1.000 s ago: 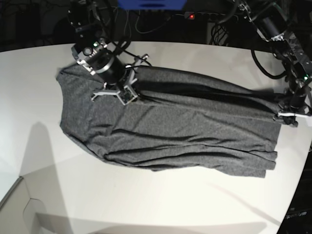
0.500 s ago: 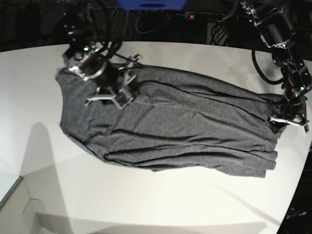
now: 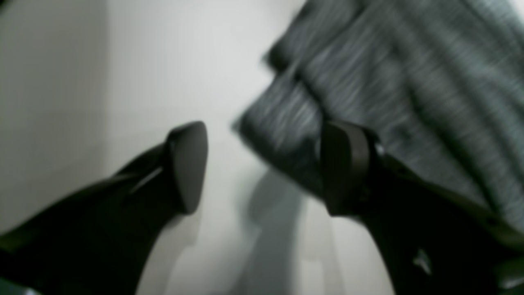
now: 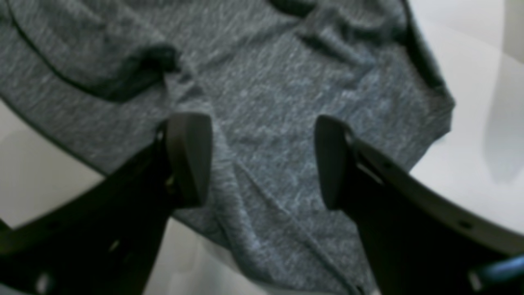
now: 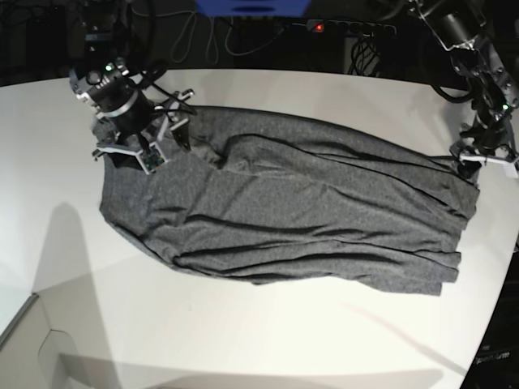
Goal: Layout the t-shirt on the table in an organized manner, then fold the t-shirt properly
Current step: 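Hold the collar corners with both grippers and stretch the shirt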
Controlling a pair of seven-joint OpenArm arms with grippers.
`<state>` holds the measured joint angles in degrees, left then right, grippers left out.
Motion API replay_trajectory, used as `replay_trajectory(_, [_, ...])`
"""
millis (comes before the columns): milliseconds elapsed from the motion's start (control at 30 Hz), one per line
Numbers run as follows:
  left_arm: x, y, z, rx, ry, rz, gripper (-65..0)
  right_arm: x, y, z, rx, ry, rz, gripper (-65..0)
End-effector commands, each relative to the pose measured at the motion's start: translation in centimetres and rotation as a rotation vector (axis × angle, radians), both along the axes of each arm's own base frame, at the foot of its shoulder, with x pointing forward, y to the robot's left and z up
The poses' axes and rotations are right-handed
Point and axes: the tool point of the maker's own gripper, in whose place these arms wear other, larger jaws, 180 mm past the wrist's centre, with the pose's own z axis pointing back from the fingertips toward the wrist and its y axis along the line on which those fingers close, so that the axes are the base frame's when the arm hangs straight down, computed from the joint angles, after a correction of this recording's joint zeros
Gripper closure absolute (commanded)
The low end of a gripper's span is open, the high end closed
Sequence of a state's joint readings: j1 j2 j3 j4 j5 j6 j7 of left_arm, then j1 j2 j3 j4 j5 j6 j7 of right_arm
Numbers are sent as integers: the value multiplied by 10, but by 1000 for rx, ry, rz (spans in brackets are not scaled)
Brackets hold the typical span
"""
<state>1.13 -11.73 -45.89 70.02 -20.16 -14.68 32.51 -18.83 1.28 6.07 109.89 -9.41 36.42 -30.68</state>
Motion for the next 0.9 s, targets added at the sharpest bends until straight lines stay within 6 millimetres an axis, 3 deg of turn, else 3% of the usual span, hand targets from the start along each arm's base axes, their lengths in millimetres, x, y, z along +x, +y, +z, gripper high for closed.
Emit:
replay_trajectory(0, [13,7,11,11,-24,1,-420,1,-1,8,13,-32,6,-417])
replay_trajectory(300, [26,-1,-4,-56,-17,13,-414,-19,-32,-5,-22,24,-73,-418])
replay_trajectory(400, [26,-3,-6,-65,-17,15,-320,-29,-40,-12,-32,51,-94,-418])
replay_trajectory(600, [36,-8,-12,-105,-18,21,-11,-43,-55,-29,-40,110,-136,-418])
replay_trajectory(767, [37,-3,-11,-104,-17,27,-1,-53,-64,-36,-47,141,-162,-418])
replay_trajectory(867, [26,11,-3,-56,-1,18,-1,-55,-64,-37,-47,145,-164,-418])
